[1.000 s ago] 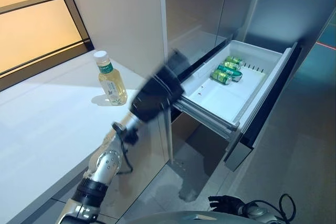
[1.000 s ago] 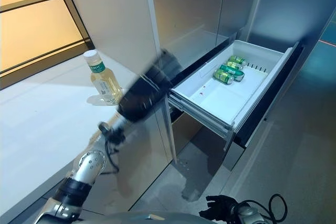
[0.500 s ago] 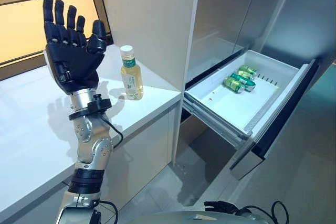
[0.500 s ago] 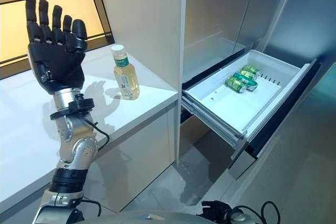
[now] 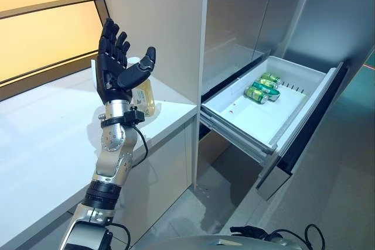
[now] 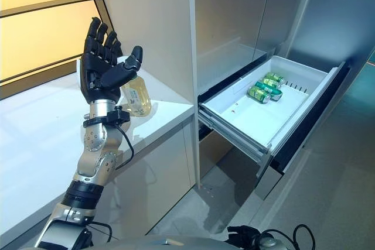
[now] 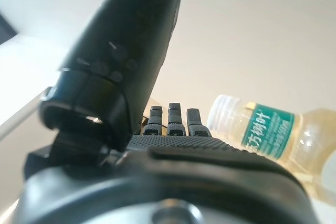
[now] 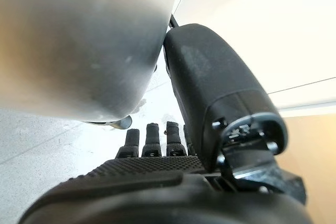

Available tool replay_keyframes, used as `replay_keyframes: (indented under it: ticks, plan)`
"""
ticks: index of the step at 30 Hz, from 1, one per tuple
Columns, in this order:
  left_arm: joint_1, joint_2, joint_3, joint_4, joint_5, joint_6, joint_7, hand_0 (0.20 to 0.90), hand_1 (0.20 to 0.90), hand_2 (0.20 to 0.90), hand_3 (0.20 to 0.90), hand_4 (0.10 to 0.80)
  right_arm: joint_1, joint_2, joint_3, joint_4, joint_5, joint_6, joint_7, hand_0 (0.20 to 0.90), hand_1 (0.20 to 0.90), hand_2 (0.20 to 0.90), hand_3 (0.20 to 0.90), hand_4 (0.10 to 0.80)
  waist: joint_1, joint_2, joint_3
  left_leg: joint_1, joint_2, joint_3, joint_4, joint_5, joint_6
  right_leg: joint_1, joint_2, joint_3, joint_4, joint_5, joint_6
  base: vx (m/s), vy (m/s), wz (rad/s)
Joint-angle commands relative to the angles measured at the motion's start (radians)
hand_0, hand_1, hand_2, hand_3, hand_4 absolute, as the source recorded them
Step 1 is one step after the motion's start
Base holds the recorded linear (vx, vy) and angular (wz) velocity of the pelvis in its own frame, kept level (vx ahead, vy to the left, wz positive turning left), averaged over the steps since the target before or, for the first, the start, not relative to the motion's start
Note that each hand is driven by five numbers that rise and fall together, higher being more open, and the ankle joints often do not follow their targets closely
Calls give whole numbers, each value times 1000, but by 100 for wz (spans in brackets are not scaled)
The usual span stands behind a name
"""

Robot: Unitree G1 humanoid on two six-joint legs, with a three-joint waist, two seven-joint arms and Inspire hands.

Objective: Put drinks into fridge and close the fridge

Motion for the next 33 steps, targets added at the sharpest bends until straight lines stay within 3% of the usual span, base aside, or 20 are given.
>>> replay_keyframes:
  ticks: [1,12,17,33]
  plan:
    - [-125,62,14,17,83,-27,-7,900,900,900,900,800,-11,44,47,5,-16,-9,12,900,900,900,900,800,4,-24,-11,6,-37,34,5,-85,40,-17,-17,37,43,-10,46,0,0,0]
    - [-135,92,-6,117,163,-7,20,900,900,900,900,800,-12,39,43,6,-24,-5,16,900,900,900,900,800,-5,-17,-13,9,-39,40,5,-85,40,-17,-16,47,45,-10,49,1,4,-1]
    - [-145,94,-10,146,181,-65,50,900,900,900,900,800,-10,37,45,8,-29,-7,19,900,900,900,900,800,-11,-17,-16,12,-39,46,5,-87,40,-16,-17,50,44,-10,51,0,0,0]
    - [-162,92,-41,258,192,48,60,900,900,900,900,800,-24,29,48,0,-34,13,24,900,900,900,900,800,-21,-8,-19,15,-41,56,5,-86,41,-19,-18,58,51,-9,54,0,0,0]
